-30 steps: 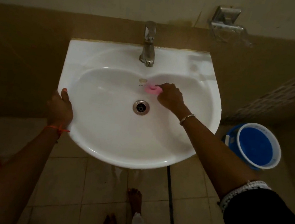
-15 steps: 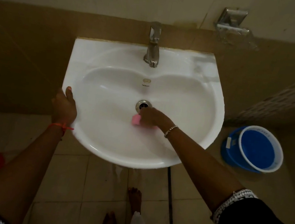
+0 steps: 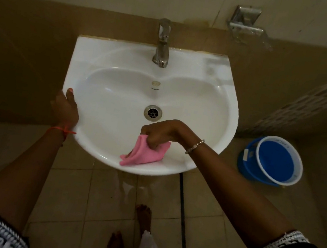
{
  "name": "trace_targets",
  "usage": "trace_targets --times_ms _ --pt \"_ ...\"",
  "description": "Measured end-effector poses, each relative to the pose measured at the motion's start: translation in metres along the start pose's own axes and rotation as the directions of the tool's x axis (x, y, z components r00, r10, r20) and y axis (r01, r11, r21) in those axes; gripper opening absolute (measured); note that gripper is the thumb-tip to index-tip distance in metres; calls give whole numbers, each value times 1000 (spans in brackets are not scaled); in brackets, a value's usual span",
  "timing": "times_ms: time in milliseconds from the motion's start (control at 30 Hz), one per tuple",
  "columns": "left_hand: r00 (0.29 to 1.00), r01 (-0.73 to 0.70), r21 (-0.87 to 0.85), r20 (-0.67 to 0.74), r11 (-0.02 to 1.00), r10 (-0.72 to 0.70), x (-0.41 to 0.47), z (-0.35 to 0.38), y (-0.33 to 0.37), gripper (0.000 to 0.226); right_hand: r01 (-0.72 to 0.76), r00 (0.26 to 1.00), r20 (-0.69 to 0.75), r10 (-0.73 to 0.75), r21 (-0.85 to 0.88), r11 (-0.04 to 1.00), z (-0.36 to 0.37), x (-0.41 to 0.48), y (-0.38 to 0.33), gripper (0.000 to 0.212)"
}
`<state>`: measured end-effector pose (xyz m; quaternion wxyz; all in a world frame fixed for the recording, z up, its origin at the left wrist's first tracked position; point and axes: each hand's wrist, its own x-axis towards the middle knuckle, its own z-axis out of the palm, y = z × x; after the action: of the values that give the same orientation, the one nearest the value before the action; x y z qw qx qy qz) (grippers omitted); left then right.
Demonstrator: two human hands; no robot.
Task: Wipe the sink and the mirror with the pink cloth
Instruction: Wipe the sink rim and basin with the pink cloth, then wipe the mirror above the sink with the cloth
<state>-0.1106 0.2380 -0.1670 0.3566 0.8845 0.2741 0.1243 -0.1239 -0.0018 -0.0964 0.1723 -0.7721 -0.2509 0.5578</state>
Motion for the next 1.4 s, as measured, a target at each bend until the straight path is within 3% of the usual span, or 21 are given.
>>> trace_targets --times_ms 167,267,433,500,567,667,767,833,900,1000,1067,1167,1200,1300,1400 --pt "1000 7 8 7 1000 -7 -2 -1 0 45 -72 994 78 77 -74 995 -6 -19 13 33" --pt "1000 -29 53 5 998 29 -2 -1 -4 45 -157 980 86 180 -227 961 -13 -31 15 28" --pt "997 -26 122 68 992 18 -2 -7 8 53 -440 876 -58 478 -501 746 -28 -46 16 26" --pt "997 -52 149 66 987 42 -5 -12 17 57 -557 813 -149 562 -479 678 -35 -57 13 33" --pt "994 -94 139 72 986 85 -8 -16 27 56 -590 807 -257 532 -407 697 -47 -73 15 34" --pt "970 -185 8 161 983 182 -23 -20 56 51 -482 846 -345 406 -174 858 -69 -98 19 29" --pt "912 -120 -268 351 956 213 -40 -32 96 43 -154 902 -381 203 153 976 -79 -122 7 21" --pt "799 26 -432 551 901 241 -45 -48 128 40 17 891 -444 97 246 969 -85 -138 -9 24" --pt "644 123 -469 708 875 289 -45 -72 164 56 117 859 -512 7 211 970 -94 -153 -29 33" --pt "526 104 -555 735 825 428 -40 -105 208 75 261 803 -585 -116 169 950 -113 -182 -61 41" --pt "536 56 -641 666 766 518 -38 -132 235 60 350 742 -647 -177 149 925 -126 -205 -82 46" --pt "611 -4 -713 553 701 567 -33 -165 266 14 507 624 -747 -226 167 846 -139 -237 -108 49" --pt "644 -30 -734 505 678 574 -32 -177 276 14 554 571 -784 -244 148 820 -141 -247 -117 50" --pt "720 -103 -799 351 592 598 -32 -207 300 20 640 321 -907 -272 -3 768 -143 -269 -141 53" --pt "750 -163 -859 211 485 626 -36 -241 321 21 775 41 -962 -269 -139 616 -137 -284 -166 55"
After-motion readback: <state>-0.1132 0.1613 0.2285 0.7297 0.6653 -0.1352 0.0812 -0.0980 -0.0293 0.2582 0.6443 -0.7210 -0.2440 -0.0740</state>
